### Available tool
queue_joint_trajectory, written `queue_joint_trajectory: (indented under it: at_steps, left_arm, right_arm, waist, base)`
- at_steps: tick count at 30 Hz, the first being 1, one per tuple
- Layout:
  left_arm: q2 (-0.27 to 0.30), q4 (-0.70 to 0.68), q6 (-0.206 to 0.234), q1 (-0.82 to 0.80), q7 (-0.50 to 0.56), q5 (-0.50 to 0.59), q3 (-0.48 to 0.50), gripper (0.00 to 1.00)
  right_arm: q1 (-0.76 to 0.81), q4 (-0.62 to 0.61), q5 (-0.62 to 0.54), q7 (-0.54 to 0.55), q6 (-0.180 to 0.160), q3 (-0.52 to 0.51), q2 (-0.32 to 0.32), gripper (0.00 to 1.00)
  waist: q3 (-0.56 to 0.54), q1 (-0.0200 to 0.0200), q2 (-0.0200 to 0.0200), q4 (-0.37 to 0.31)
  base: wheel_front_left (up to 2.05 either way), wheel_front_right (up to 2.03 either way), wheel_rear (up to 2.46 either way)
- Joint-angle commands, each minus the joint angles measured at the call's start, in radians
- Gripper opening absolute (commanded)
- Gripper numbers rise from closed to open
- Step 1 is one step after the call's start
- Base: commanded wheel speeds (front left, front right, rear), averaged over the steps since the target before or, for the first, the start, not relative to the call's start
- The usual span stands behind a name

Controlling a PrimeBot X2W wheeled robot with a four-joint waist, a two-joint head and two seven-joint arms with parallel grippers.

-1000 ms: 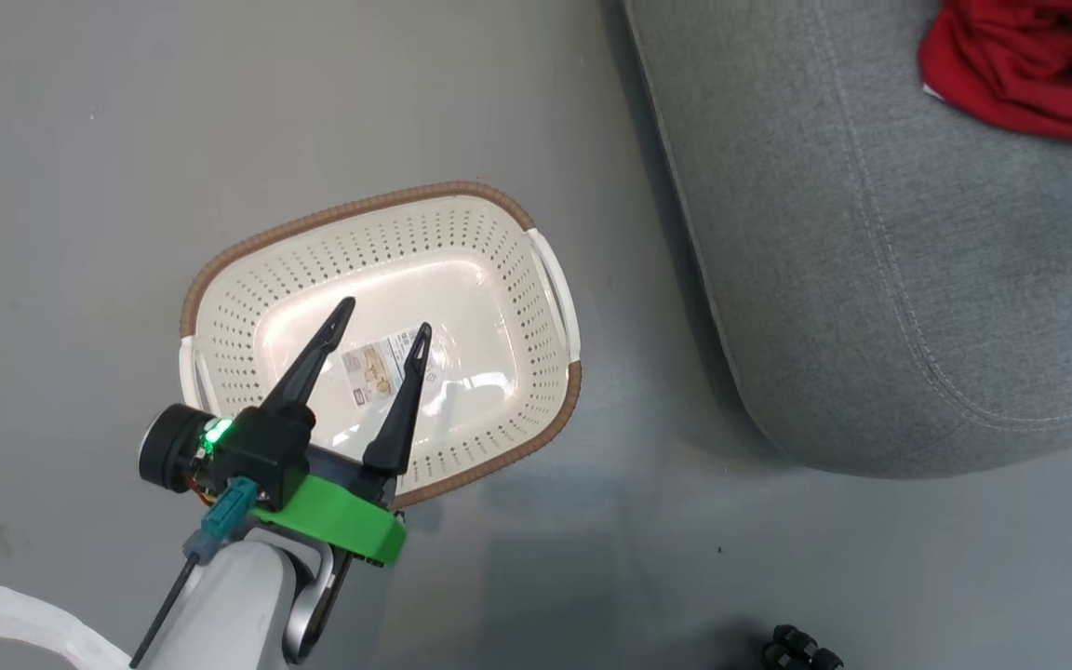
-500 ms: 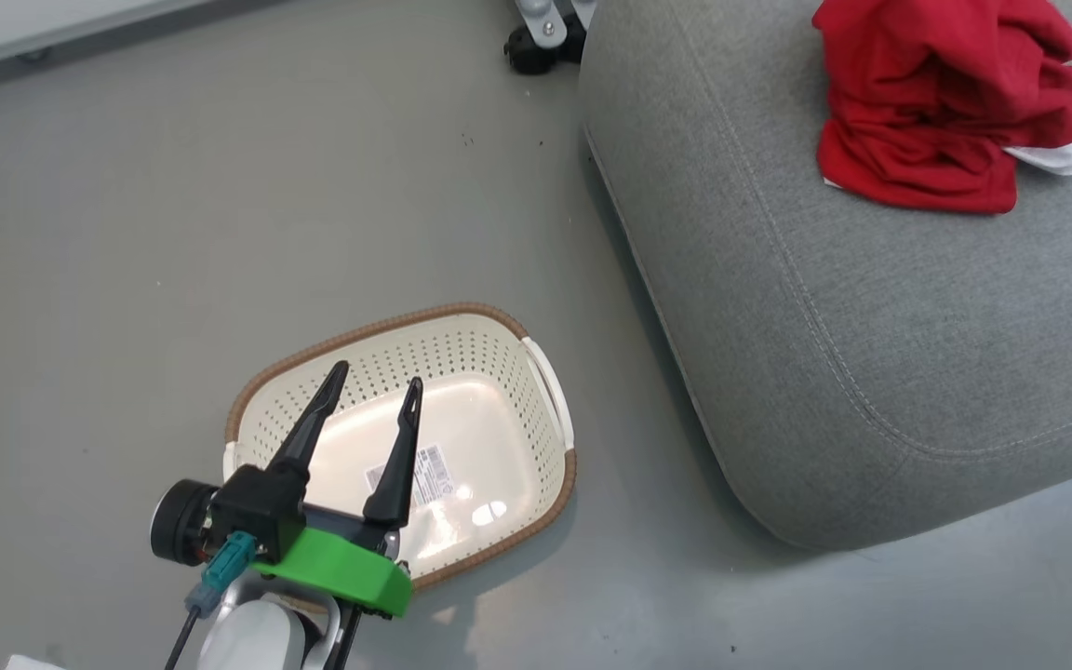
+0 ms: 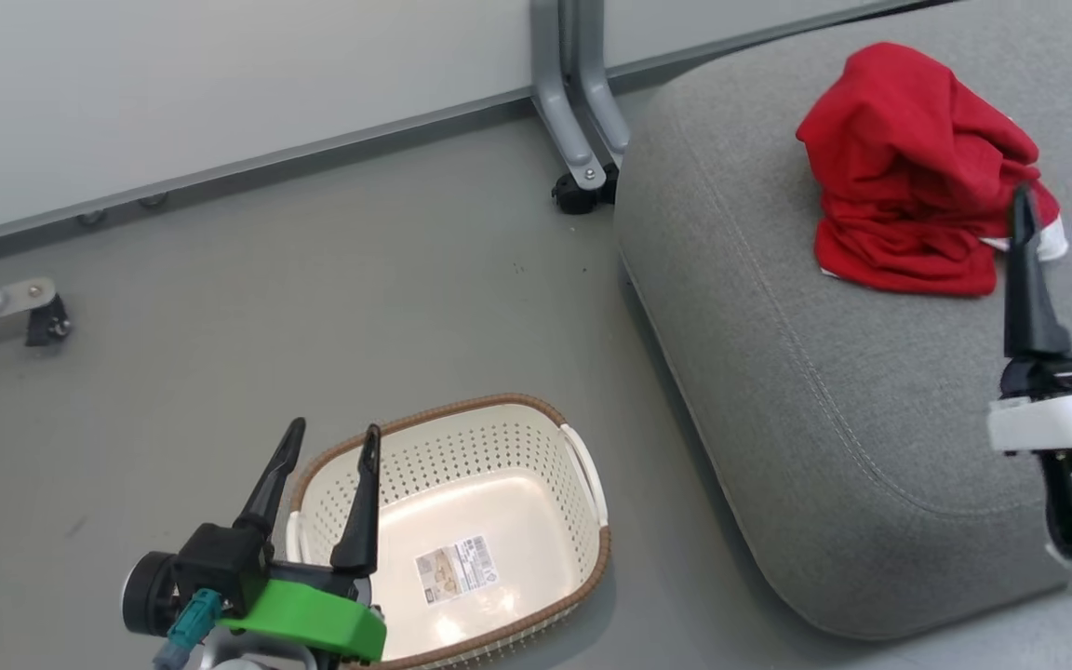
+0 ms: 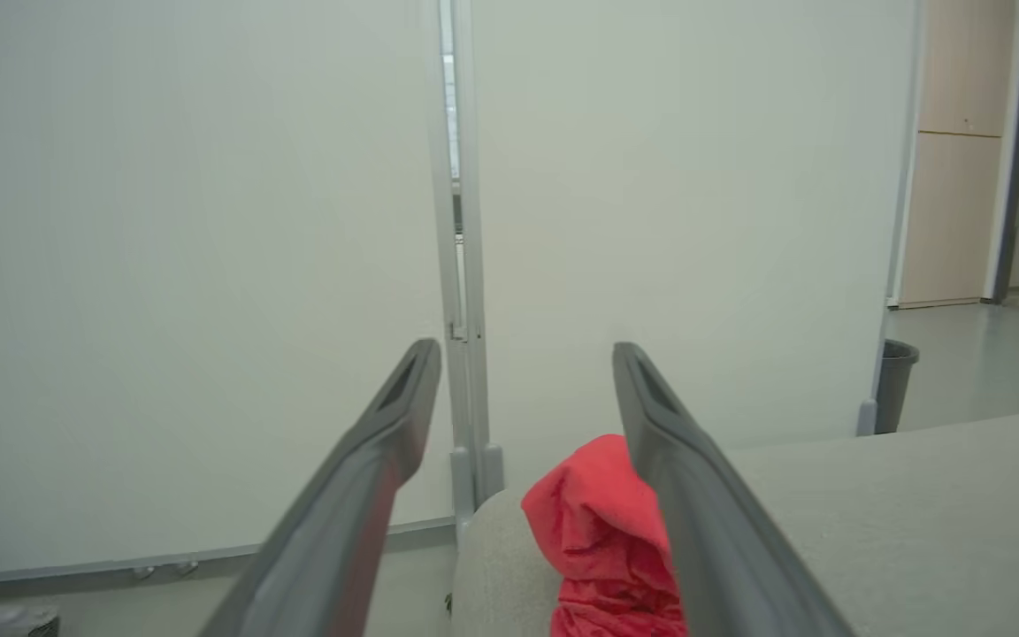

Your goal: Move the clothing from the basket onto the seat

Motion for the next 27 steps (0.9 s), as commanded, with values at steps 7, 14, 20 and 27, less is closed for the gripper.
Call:
queue_joint_trajectory:
  at_steps: [7, 14, 20, 27]
  left_arm:
    - [-0.011, -0.024, 0.0, 0.058, 0.0, 0.019, 0.051, 1.0]
    - [-0.015, -0.031, 0.0, 0.101, 0.0, 0.025, 0.106, 1.0]
    - [-0.017, -0.018, 0.0, 0.123, 0.0, 0.02, 0.126, 1.0]
    - [-0.017, -0.013, 0.0, 0.131, 0.0, 0.002, 0.116, 1.0]
  right_arm:
    - [0.126, 0.007, 0.0, -0.003, -0.001, 0.088, 0.062, 1.0]
    - [0.188, 0.053, -0.027, -0.003, 0.0, 0.143, 0.129, 1.0]
    - [0.229, 0.09, -0.039, -0.002, 0.0, 0.14, 0.189, 1.0]
    - [0.262, 0.101, -0.07, -0.002, 0.0, 0.132, 0.229, 1.0]
  waist:
    - [-0.092, 0.0001, 0.0, 0.149]
    - [-0.123, 0.0001, 0.0, 0.225]
    - [-0.14, 0.0001, 0.0, 0.263]
    - [-0.147, 0.0001, 0.0, 0.265]
  base:
    - [0.0, 0.0, 0.0]
    - [0.0, 0.0, 0.0]
    - [0.0, 0.0, 0.0]
    - [0.0, 0.0, 0.0]
